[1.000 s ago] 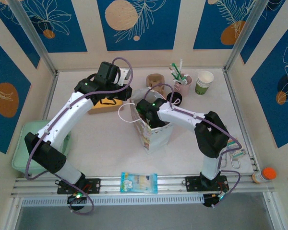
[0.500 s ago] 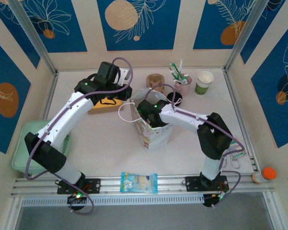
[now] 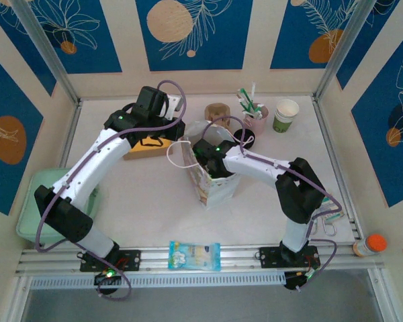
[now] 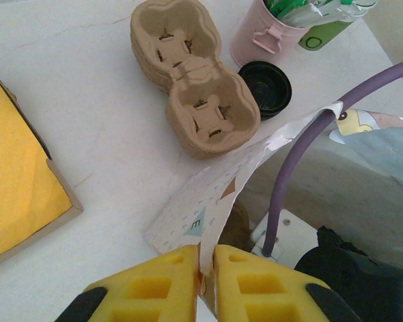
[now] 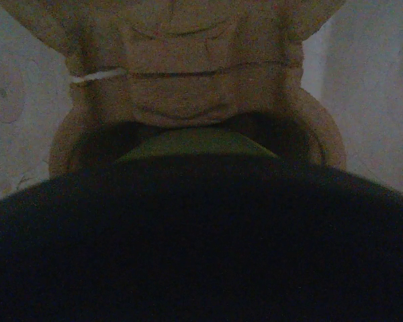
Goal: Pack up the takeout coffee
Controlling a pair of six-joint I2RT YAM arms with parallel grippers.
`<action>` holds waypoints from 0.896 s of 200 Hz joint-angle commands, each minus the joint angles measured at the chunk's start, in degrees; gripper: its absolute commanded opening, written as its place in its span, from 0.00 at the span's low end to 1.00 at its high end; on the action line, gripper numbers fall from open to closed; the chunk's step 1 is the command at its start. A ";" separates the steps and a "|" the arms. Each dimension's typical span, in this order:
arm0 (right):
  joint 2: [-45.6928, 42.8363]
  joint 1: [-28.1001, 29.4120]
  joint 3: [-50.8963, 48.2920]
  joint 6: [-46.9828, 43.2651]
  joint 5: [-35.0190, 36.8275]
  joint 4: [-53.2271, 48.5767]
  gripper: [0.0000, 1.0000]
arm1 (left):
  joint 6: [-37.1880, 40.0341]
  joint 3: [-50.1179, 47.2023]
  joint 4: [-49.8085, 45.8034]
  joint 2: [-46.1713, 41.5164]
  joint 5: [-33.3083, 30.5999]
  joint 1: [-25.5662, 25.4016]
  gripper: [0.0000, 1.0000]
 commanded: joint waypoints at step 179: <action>8.51 -0.65 -4.21 0.07 1.21 5.84 0.99 | 0.58 1.76 -0.69 -0.64 -0.74 -1.00 0.15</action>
